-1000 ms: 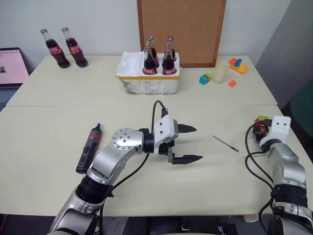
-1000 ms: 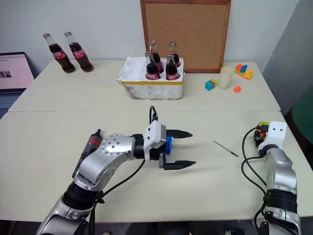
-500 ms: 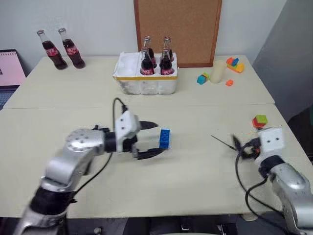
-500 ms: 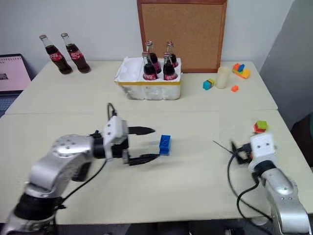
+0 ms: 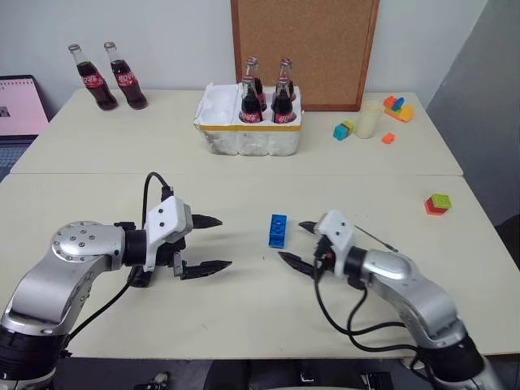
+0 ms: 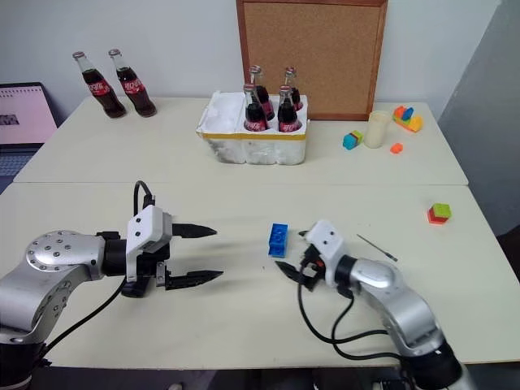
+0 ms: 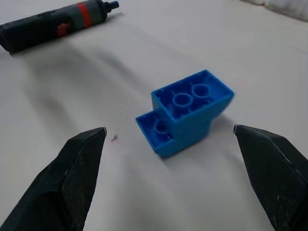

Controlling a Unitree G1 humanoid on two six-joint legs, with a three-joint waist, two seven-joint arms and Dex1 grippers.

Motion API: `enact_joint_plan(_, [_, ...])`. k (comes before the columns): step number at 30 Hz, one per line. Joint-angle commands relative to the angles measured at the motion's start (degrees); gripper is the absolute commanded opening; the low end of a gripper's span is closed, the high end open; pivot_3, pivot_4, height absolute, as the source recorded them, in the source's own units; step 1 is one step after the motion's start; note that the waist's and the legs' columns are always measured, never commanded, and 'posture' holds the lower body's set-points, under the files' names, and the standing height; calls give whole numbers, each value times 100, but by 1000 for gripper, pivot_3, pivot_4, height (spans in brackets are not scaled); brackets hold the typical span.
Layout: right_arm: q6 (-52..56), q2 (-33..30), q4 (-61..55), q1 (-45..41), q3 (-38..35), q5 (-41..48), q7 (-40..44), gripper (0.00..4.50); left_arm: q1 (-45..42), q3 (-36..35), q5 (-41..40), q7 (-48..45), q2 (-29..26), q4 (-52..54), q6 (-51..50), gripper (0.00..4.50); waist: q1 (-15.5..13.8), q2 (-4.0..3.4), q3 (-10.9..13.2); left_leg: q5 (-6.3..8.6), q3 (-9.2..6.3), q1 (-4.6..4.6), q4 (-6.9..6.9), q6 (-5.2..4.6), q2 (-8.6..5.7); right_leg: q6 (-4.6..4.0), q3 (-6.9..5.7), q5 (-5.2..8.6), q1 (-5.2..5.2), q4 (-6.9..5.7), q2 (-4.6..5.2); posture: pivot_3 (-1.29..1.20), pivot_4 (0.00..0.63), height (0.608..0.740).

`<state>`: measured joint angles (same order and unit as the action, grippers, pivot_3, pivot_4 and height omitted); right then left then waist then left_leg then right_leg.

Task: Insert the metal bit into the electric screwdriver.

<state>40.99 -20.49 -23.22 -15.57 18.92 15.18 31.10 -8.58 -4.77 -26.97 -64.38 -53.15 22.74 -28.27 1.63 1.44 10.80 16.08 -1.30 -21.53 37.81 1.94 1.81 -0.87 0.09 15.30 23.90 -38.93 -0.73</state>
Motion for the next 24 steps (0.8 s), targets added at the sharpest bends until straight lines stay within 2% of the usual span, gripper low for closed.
enact_joint_plan(1, [456, 377, 204, -398, 147, 43, -164, 4473, -12, -44, -58, -22, -30, 173, 74, 4500, 1, 0, 0, 0, 0, -15, 3, 0, 0, 0, 1, -1, 14, -3, 0, 0, 150, 740])
enact_joint_plan(8, [554, 772, 611, -736, 155, -188, -507, 4473, -90, 59, 12, -27, 55, 42, 188, 4500, -1, 0, 0, 0, -3, -32, 5, 0, 0, 0, -4, -2, 27, -4, 3, 0, 150, 740])
enact_joint_plan(17, [122, 895, 753, -842, 384, -318, -320, 4473, -70, -43, 62, -258, -125, -278, 311, 4500, 6, 0, 0, 0, -7, -31, 5, 0, -1, 0, -14, -2, 27, -6, -2, 0, 150, 740])
enact_joint_plan(24, [-320, 978, 1601, -1150, 470, -759, -383, 4473, -51, 50, 165, -231, -112, -274, 413, 4500, 13, 1, -1, 0, -7, -31, 7, 0, -2, -1, -22, -3, 26, -9, -4, 0, 150, 740])
